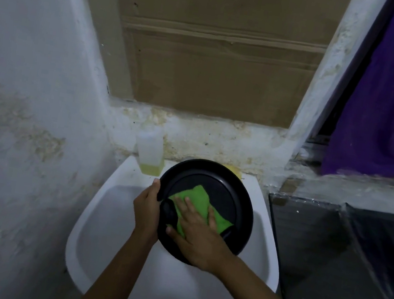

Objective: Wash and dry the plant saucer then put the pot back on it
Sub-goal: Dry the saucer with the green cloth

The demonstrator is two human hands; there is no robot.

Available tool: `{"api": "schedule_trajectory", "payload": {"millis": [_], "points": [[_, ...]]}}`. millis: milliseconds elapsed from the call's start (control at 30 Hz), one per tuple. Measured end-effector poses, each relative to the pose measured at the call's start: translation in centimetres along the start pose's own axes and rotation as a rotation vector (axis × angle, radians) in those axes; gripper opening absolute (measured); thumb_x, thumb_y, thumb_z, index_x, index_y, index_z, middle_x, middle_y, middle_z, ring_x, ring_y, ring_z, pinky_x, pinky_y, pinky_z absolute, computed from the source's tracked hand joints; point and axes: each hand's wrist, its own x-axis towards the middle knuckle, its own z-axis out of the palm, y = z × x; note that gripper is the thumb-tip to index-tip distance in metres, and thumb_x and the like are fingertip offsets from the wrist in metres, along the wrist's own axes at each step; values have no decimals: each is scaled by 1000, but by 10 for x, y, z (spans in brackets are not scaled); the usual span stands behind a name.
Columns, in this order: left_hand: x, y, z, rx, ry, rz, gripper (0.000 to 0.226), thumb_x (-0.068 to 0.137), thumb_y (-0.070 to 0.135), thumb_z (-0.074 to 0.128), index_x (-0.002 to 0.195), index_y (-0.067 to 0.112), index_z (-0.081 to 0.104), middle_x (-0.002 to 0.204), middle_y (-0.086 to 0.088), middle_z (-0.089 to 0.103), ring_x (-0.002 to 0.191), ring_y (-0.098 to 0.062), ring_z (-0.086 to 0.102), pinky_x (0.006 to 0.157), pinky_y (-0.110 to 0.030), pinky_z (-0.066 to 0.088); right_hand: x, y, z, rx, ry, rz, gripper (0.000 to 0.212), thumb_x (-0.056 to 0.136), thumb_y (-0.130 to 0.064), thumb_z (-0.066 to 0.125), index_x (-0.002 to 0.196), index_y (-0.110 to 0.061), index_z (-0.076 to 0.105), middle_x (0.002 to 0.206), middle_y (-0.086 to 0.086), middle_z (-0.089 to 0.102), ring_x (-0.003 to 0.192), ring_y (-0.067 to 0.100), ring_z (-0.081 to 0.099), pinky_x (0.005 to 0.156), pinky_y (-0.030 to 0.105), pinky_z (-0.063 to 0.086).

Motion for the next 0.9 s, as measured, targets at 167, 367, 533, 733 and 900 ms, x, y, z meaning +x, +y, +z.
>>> {"api": "schedule_trajectory", "payload": {"millis": [167,367,533,733,900], "points": [[-5,0,3,48,-32,122,32,95,25,51,69,11,62,69,-4,61,67,-14,55,63,-25,44,33,12,-7,-135,216,133,60,95,-58,21,145,-27,29,159,-13,-3,146,7,-6,114,59,-1],[-2,6,8,76,-17,165,37,95,26,52,63,6,49,65,-11,45,62,-17,44,52,-23,41,32,25,-26,-178,346,363,59,97,-53,20,149,-27,15,160,-7,-1,148,13,-2,114,57,10],[5,13,10,47,26,151,43,94,27,53,57,9,40,61,-9,38,63,-21,40,63,-31,36,1,10,-23,-217,251,503,61,99,-50,19,150,-17,14,159,10,11,147,25,9,111,47,26],[3,18,13,47,5,201,55,94,29,52,44,21,32,49,-1,32,51,-16,35,56,-27,34,-34,-3,-18,-385,313,441,55,88,-45,35,123,-12,62,122,19,64,114,29,62,90,61,44],[-9,16,21,106,-172,265,43,95,29,51,59,4,49,62,-11,43,62,-17,42,62,-30,37,-8,22,-32,-292,277,605,65,99,-49,16,149,-8,15,157,19,13,147,29,11,110,63,-10]]}}
